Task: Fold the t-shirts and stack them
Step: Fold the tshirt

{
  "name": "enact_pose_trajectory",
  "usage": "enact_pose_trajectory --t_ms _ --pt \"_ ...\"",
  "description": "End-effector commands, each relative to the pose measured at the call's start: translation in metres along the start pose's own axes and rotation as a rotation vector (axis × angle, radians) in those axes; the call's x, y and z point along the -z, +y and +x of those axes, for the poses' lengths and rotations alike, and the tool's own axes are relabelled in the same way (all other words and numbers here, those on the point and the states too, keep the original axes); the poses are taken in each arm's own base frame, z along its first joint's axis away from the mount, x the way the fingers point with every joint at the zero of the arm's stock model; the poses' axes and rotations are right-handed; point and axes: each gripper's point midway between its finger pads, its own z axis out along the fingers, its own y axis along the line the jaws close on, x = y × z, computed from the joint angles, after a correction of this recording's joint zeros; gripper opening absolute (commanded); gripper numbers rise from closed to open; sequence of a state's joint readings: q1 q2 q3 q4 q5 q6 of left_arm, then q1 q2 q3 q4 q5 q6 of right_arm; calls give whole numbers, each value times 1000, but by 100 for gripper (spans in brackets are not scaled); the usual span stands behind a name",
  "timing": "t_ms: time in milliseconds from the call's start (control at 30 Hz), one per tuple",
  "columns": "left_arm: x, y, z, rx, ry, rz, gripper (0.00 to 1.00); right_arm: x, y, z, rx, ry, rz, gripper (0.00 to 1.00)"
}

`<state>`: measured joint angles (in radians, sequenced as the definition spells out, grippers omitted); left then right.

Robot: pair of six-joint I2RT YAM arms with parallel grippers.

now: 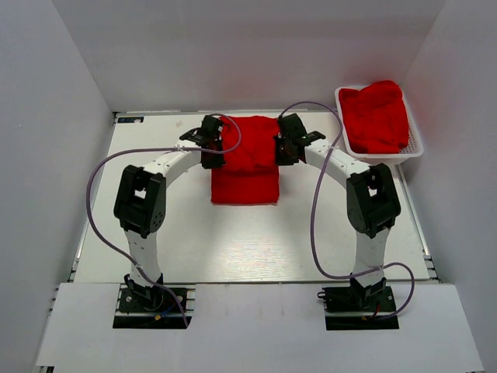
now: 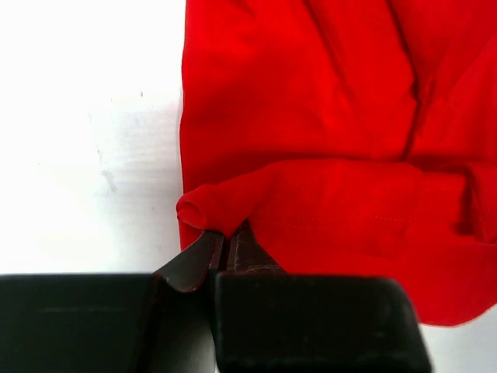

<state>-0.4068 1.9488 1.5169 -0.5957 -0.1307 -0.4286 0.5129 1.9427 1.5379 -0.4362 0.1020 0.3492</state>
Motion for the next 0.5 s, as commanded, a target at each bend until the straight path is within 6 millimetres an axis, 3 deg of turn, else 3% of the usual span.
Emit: enact_pose_trajectory --t_ms 0,133,200,233,267,300,333,367,400,433,467 --pt "3 -3 -29 -2 -69 20 0 -5 -2 -26 15 -51 -15 0" --pt "-4 -2 -41 -14 -87 20 0 -15 -4 -32 23 -64 -35 0" --pt "-14 4 -38 -10 -63 4 1 -22 -3 -34 44 -66 -55 0" --pt "-15 2 -41 -10 -65 4 7 -22 -1 -41 50 -80 -62 0" --pt "-18 5 -39 -13 -52 10 17 -32 -5 -34 64 -53 -54 0" --pt "-20 5 -38 -14 -41 5 49 -27 -2 -49 63 -77 -58 1" --pt "-18 5 -40 -25 -40 5 67 -29 -4 -49 73 -67 -56 22" --pt "-16 3 -46 -23 -54 10 79 -34 -5 -48 69 -58 -53 35" --pt "-15 4 -43 -25 -42 6 97 -26 -4 -58 68 -70 -54 49" --pt "-9 7 -49 -16 -51 4 100 -20 -2 -63 69 -81 -61 75" --pt "-3 5 -56 -14 -71 11 100 -18 -3 -65 66 -86 -56 82"
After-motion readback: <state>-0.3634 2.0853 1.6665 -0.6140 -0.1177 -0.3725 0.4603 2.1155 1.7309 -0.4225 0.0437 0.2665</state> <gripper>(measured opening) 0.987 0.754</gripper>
